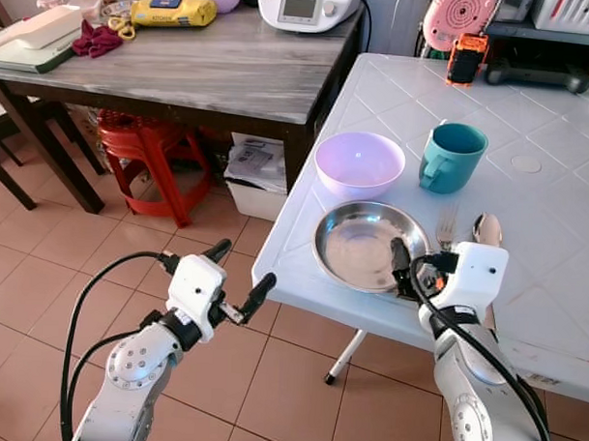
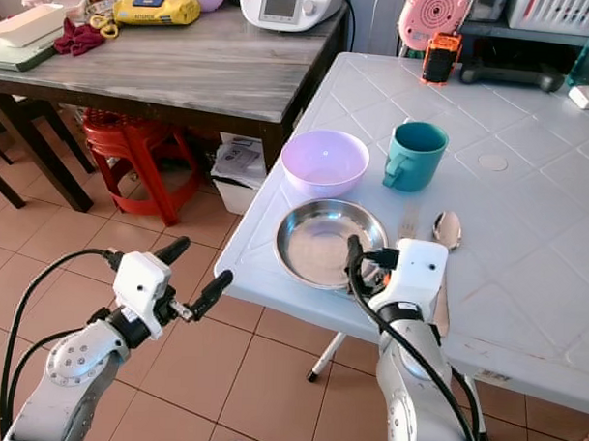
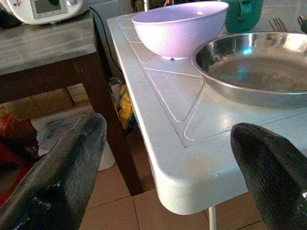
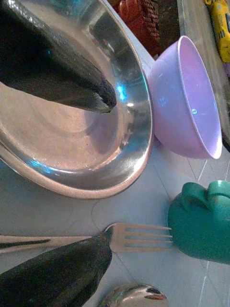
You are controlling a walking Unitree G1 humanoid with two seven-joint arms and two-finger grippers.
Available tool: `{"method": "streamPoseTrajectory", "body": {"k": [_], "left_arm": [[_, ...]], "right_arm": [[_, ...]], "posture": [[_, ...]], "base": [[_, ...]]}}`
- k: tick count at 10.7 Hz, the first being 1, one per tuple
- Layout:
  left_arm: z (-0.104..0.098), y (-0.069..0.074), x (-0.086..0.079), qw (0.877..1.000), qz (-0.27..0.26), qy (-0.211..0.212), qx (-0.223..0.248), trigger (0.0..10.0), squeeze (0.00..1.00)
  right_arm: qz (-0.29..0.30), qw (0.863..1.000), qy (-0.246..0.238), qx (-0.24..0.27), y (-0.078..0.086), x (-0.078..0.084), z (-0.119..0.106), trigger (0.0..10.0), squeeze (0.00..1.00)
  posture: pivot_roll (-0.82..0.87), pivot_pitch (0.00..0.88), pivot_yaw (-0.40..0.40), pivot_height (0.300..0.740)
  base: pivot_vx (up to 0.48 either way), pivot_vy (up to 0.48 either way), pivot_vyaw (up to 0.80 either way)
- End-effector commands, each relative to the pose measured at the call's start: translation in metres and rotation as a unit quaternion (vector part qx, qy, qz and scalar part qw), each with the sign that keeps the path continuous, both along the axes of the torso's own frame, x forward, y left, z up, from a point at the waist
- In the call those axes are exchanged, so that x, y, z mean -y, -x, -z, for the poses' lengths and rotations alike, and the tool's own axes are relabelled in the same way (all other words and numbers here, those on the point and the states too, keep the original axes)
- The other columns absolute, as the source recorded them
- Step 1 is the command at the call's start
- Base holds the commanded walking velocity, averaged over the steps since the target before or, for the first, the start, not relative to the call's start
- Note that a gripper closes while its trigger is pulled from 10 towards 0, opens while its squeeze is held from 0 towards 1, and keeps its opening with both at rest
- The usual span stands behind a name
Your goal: Setting the table
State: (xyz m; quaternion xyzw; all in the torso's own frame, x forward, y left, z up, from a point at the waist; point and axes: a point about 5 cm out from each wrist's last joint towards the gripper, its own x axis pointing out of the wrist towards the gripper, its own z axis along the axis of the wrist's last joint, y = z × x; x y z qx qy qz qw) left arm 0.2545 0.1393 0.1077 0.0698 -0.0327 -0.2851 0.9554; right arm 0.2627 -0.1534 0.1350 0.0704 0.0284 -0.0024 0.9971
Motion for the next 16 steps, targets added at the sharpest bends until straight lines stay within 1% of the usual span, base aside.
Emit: {"method": "streamPoseTrajectory", "body": {"k": [1, 4, 7, 8, 9, 10, 12, 13, 16], "left_arm": [[-0.001, 0.0, -0.002, 1.0, 0.002, -0.007, 0.001, 10.0, 0.0], [0.0, 0.001, -0.003, 1.0, 0.001, -0.007, 0.0, 10.0, 0.0], [-0.001, 0.002, -0.002, 1.0, 0.002, -0.007, 0.0, 10.0, 0.0], [-0.001, 0.002, -0.002, 1.0, 0.002, -0.007, 0.0, 10.0, 0.0], [-0.001, 0.003, -0.001, 1.0, 0.003, -0.006, -0.001, 10.0, 0.0], [-0.001, 0.003, -0.001, 1.0, 0.002, -0.007, -0.001, 10.0, 0.0], [0.0, 0.003, -0.001, 1.0, 0.001, -0.006, -0.002, 10.0, 0.0], [0.0, 0.003, -0.001, 1.0, 0.001, -0.006, -0.002, 10.0, 0.0], [0.0, 0.002, -0.001, 1.0, 0.003, -0.008, -0.002, 10.0, 0.0]], "right_arm": [[-0.012, 1.0, -0.01, -0.008, -0.001, -0.005, 0.001, 10.0, 0.0], [-0.021, 0.999, -0.033, -0.031, -0.003, -0.005, 0.007, 10.0, 0.0], [-0.036, 0.998, -0.038, -0.043, -0.005, -0.008, 0.009, 10.0, 0.0], [-0.041, 0.997, -0.036, -0.046, -0.006, -0.009, 0.01, 7.3, 0.0], [-0.04, 0.997, -0.039, -0.047, -0.006, -0.009, 0.011, 0.0, 0.0], [-0.039, 0.997, -0.037, -0.049, -0.006, -0.008, 0.012, 0.0, 0.0], [-0.044, 0.994, -0.071, -0.069, -0.005, -0.009, 0.018, 0.0, 0.0], [-0.042, 0.995, -0.062, -0.07, -0.004, -0.01, 0.019, 0.0, 0.0], [-0.042, 0.993, -0.078, -0.078, -0.003, -0.01, 0.021, 0.0, 0.0]], "posture": [[-0.05, 0.137, 0.088, 0.74], [-0.05, 0.138, 0.084, 0.74], [-0.05, 0.137, 0.083, 0.74], [-0.05, 0.14, 0.082, 0.74], [-0.04, 0.143, 0.082, 0.74], [-0.04, 0.144, 0.083, 0.74], [-0.04, 0.144, 0.087, 0.74], [-0.04, 0.143, 0.088, 0.74], [-0.04, 0.144, 0.092, 0.74]], "base": [[0.0, 0.0, 0.0], [0.0, 0.0, 0.0], [0.0, 0.0, 0.0], [0.0, 0.0, 0.0], [0.0, 0.0, 0.0], [0.0, 0.0, 0.0], [0.0, 0.0, 0.0], [0.0, 0.0, 0.0], [0.0, 0.0, 0.0]]}}
